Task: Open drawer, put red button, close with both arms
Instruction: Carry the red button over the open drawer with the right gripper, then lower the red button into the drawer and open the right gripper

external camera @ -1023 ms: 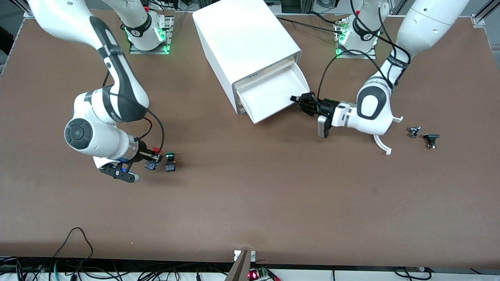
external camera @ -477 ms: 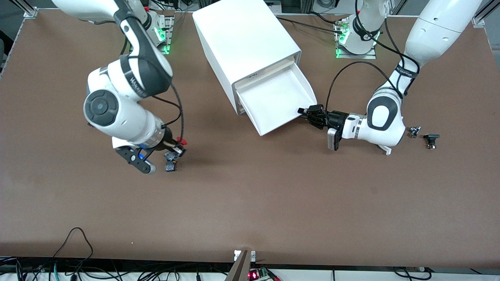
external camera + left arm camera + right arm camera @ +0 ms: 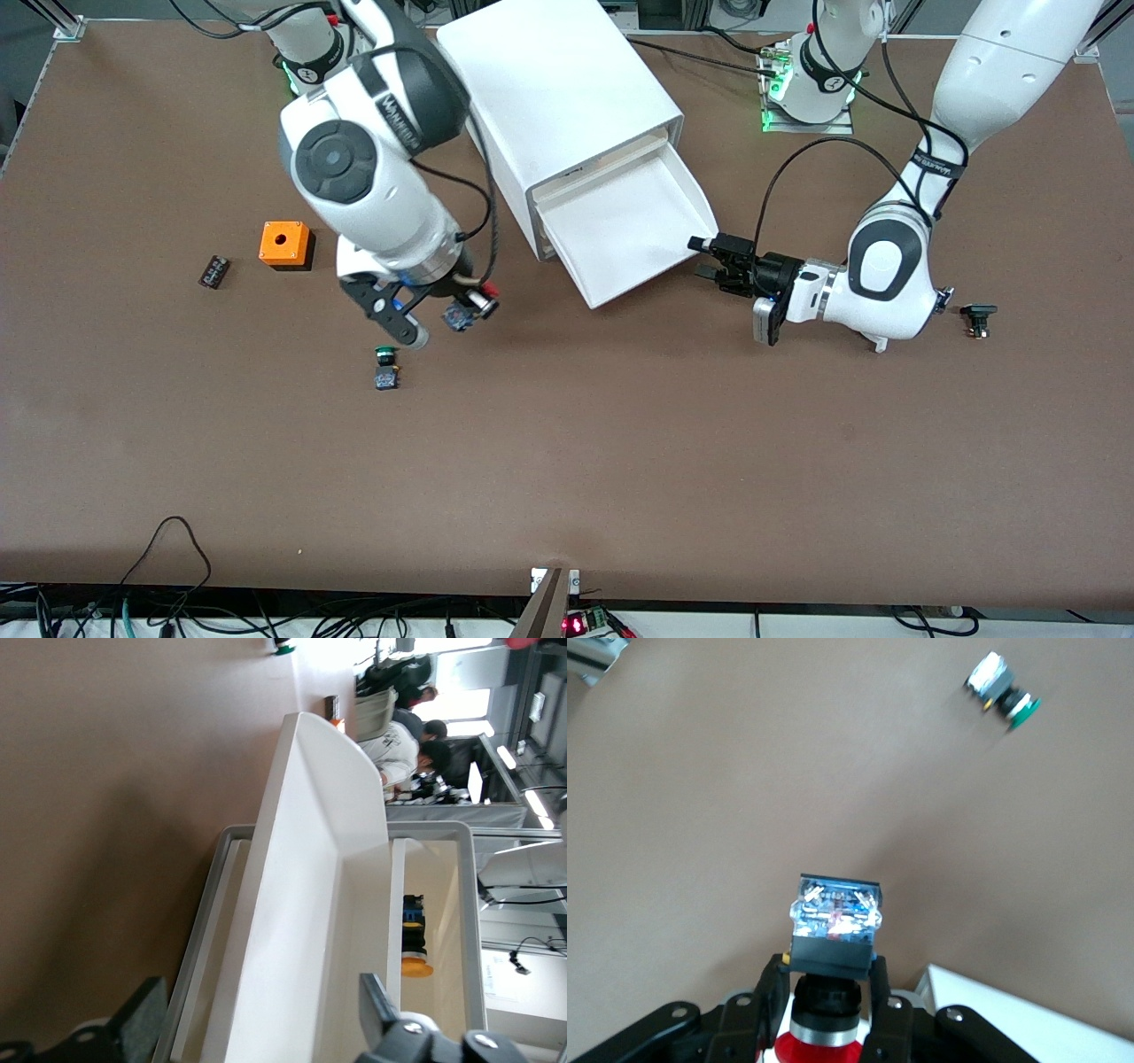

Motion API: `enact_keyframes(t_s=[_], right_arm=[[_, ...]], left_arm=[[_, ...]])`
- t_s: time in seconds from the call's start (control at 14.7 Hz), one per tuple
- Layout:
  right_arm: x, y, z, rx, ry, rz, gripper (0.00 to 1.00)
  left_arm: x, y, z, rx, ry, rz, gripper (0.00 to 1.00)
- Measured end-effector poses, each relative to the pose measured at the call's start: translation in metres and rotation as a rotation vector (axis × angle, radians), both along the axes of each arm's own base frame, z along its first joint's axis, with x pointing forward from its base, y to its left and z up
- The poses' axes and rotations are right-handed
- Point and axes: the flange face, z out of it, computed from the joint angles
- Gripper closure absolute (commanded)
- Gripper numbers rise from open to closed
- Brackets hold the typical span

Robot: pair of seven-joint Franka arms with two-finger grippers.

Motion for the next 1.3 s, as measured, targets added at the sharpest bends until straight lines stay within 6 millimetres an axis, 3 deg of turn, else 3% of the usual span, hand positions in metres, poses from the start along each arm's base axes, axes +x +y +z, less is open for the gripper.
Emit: enact_keyframes(t_s=[0.14,0.34,0.55,0.68,0.95,1.16,1.3], right_arm=[[-0.016,0.026,0.012,0.011,-0.012,-0.030,1.00],[-0.043,0.066,0.014,0.011,-0.035,-0.072,1.00],[-0.070,0.109,-0.004,-0.011,-0.068,-0.115,1.00],[-0.087,0.142,-0.029,-0.026,-0.108,-0.151,1.00],[-0.111,0.183,-0.087,-0.052,-0.137,-0.191,1.00],[-0.121,0.197,-0.111,-0.065,-0.140,-0.219,1.00],[-0.132,0.205,-0.119,-0.067,-0.133,-0.234,1.00]], left_arm=[[0.014,0.005,0.033,0.103,-0.002,-0.048,0.00],[0.040,0.020,0.093,0.308,-0.027,-0.124,0.00],[0.061,0.035,0.143,0.527,-0.029,-0.120,0.00],[0.071,0.039,0.166,0.679,-0.050,-0.104,0.00],[0.083,0.034,0.193,0.961,-0.158,-0.104,0.00],[0.090,0.038,0.201,1.093,-0.226,-0.115,0.00],[0.101,0.051,0.197,1.100,-0.221,-0.094,0.00]])
